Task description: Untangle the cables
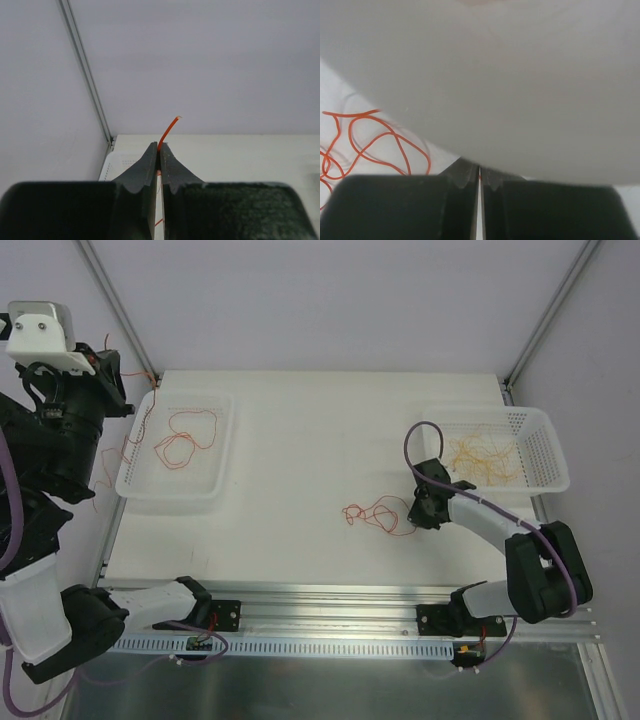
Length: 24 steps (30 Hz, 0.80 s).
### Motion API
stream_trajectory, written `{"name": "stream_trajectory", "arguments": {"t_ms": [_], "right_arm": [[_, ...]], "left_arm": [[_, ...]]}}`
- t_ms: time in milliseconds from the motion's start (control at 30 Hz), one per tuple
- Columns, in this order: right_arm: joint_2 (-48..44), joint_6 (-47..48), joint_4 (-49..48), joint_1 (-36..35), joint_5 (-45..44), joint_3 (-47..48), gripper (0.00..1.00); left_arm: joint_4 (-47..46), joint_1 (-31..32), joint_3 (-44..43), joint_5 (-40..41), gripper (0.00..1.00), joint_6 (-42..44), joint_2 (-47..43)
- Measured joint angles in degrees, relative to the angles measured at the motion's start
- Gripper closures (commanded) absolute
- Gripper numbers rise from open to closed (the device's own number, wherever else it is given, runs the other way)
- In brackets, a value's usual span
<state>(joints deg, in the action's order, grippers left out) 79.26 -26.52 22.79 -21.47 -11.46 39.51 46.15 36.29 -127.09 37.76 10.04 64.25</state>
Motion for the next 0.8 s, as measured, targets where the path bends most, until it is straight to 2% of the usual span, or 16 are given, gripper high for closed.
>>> {"name": "stream_trajectory", "arguments": {"t_ms": [133,233,267,433,600,633,767,800], "right_arm": [[-1.3,0.2,1.1,0.0,0.4,0.0,0.97],[-3.0,0.7,1.8,-0.2,0.8,0.1,0.86],[-3.7,1.1,2.1,-0.3,1.0,0.3,0.8],[-7.0,3.7,4.6,-2.5,2.1,3.2,0.62],[-11.0,7.4,6.7,-6.4,3.0,7.7,0.37],[-11.8,8.2,7.1,-7.0,3.2,8.3,0.29],[-15.3,10.1,8.8,-7.6,4.6,9.4,0.08],[-16.1,10.4,9.3,-7.6,5.0,9.6,0.05]], "left_arm": [[-2.6,0.0,0.5,-0.2,0.98,2.6,1.8],[-4.3,0.0,0.3,-0.2,0.98,4.1,4.3],[-4.9,0.0,0.3,-0.2,0.98,4.7,5.3],[-8.7,-0.3,0.3,-0.2,0.97,8.3,10.0],[-12.0,-1.6,-2.1,-0.4,0.96,12.0,15.1],[-13.0,-2.1,-2.8,-0.6,0.96,12.5,16.1],[-17.0,-5.1,-4.7,-1.3,0.95,14.8,19.0],[-18.1,-6.0,-4.9,-1.4,0.95,15.3,19.7]]}}
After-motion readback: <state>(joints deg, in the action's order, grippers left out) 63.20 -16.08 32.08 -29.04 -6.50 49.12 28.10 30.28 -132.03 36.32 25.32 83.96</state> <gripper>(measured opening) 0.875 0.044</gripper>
